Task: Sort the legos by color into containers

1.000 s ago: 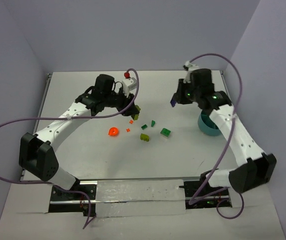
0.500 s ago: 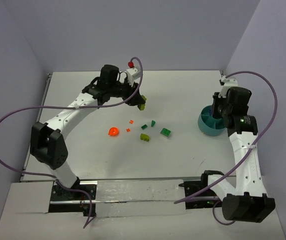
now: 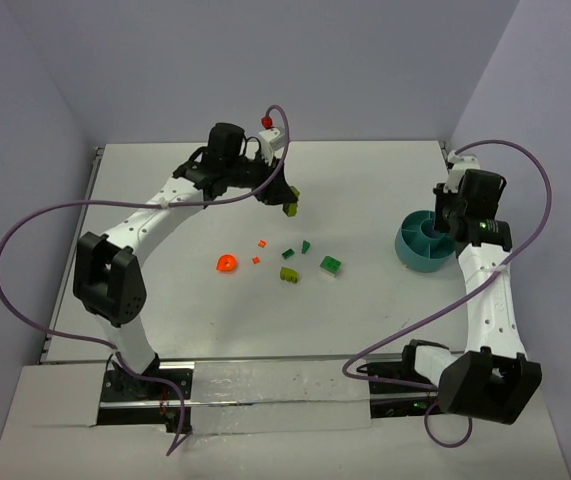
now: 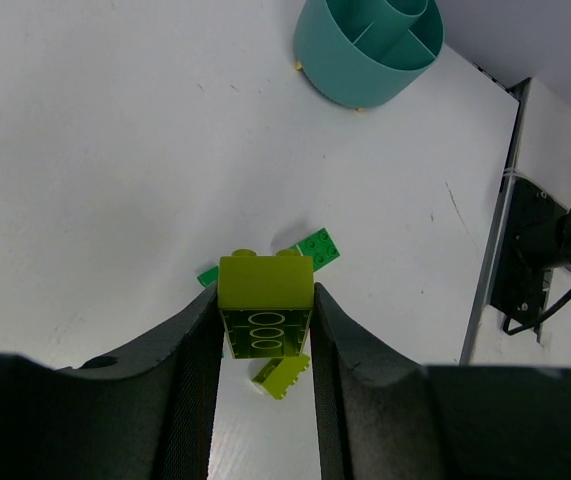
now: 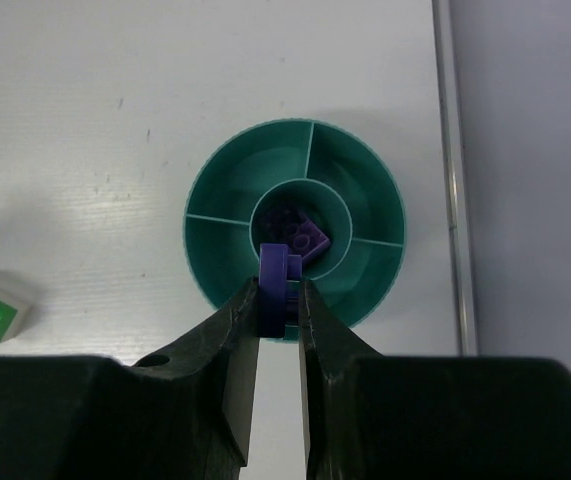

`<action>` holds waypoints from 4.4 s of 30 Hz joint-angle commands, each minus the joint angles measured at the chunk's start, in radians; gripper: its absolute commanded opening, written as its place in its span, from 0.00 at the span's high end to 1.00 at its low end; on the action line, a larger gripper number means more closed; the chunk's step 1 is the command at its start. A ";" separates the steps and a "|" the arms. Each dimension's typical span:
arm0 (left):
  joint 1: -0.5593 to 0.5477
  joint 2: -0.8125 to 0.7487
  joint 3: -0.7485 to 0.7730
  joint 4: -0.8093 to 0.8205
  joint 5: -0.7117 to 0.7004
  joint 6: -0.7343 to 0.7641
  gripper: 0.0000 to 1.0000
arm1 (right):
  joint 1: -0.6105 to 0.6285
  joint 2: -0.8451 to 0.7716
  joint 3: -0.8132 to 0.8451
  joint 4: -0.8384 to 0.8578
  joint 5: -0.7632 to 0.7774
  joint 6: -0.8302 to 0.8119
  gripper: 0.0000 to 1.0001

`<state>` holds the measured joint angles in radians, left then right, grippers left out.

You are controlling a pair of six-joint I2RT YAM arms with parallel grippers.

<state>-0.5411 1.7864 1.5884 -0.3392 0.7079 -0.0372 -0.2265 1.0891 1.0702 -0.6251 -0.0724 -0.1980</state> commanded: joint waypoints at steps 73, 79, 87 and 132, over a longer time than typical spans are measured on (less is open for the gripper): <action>0.067 -0.025 -0.309 0.838 0.012 -1.077 1.00 | 0.644 0.281 0.354 0.120 -0.296 0.363 0.16; 0.069 -0.027 -0.331 0.878 0.020 -1.126 1.00 | 0.708 0.305 0.360 0.130 -0.210 0.350 0.18; 0.070 -0.021 -0.364 1.008 0.052 -1.246 1.00 | 0.722 0.324 0.363 0.151 -0.115 0.341 0.27; 0.121 0.035 -0.611 1.508 -0.029 -2.020 1.00 | 0.825 0.381 0.445 0.216 -0.067 0.209 0.38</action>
<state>-0.4292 1.8154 0.9726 1.0827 0.7009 -1.9864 0.5809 1.4660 1.4883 -0.4376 -0.1614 0.0254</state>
